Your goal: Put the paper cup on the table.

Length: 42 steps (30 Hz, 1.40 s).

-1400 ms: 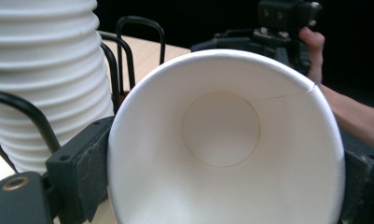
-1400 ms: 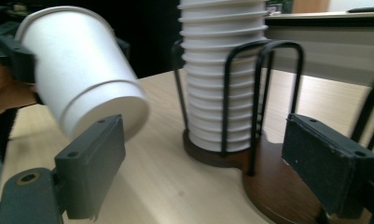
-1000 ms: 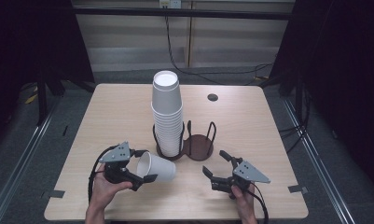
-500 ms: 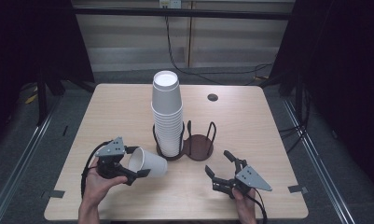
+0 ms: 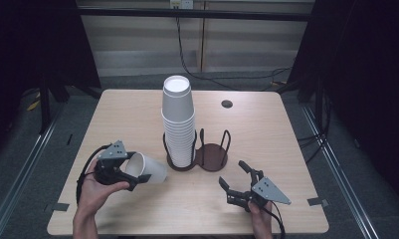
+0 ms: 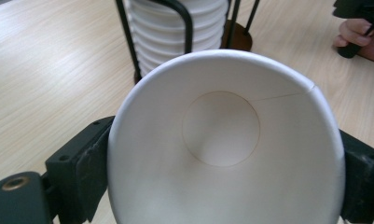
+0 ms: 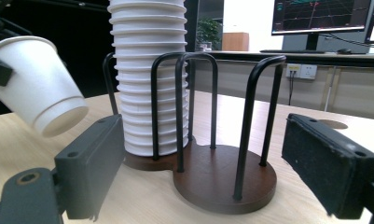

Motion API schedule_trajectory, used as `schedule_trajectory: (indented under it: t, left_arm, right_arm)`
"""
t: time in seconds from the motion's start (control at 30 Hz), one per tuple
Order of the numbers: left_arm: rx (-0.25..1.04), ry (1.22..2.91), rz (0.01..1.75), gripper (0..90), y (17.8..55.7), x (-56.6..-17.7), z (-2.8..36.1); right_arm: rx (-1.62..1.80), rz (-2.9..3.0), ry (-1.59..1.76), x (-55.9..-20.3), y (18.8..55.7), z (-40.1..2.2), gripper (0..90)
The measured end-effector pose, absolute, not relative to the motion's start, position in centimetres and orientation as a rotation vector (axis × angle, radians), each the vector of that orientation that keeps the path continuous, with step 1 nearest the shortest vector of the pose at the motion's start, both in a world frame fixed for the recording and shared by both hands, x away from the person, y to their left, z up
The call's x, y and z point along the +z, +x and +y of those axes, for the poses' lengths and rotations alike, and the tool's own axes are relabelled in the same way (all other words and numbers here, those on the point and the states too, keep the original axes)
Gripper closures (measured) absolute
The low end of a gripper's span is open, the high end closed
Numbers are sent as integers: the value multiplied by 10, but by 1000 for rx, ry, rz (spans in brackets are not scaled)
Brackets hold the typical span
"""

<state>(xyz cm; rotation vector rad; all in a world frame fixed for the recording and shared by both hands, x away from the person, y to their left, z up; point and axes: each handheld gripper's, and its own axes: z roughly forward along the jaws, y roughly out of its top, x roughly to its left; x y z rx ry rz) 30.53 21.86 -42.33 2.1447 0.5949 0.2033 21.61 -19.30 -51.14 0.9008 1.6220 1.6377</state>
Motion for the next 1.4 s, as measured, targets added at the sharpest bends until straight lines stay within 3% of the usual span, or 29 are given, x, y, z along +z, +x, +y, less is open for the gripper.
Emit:
schedule_trajectory:
  t: [0.8,1.4]
  left_arm:
    - [264,2291,661,97,341,-394,217]
    - [318,2570,708,94,364,-391,209]
  right_arm:
    - [1655,1640,883,-511,216,-194,130]
    - [1659,1645,878,-511,216,-194,131]
